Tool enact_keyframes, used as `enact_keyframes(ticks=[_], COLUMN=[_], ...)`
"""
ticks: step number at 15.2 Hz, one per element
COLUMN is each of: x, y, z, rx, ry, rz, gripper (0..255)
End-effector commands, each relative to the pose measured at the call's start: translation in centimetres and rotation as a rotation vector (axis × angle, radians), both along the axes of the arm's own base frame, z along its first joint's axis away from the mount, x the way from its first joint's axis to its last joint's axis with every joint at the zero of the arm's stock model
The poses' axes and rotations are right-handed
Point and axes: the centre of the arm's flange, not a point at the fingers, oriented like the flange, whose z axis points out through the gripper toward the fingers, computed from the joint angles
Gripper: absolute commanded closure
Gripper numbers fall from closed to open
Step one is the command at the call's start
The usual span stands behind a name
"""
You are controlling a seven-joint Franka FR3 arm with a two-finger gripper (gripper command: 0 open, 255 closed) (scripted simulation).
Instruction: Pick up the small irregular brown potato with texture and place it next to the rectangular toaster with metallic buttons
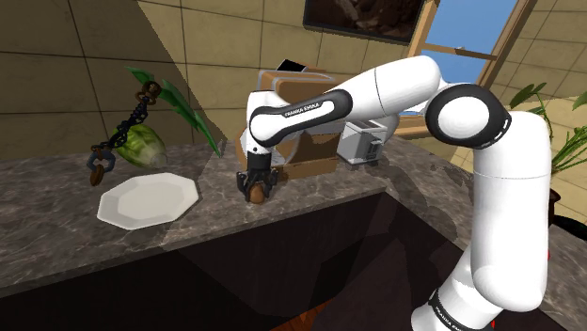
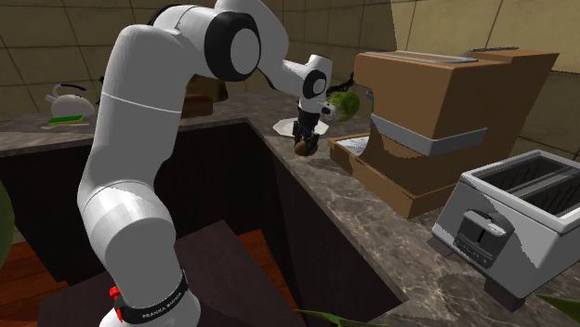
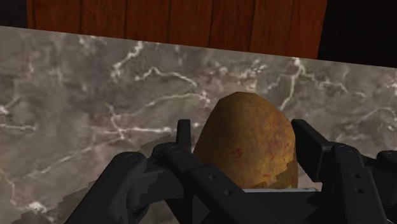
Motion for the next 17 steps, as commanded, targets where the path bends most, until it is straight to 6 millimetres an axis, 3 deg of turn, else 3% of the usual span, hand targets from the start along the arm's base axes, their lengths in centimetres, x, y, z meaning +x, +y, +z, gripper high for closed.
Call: enact_keyframes(ticks=[1,17], x=[0.0,0.0], y=[-0.1,-0.1], z=[1.0,9.5], rx=[0.000,0.000], ry=[0.000,0.000], rz=[0.000,0.000], gripper=[255,255])
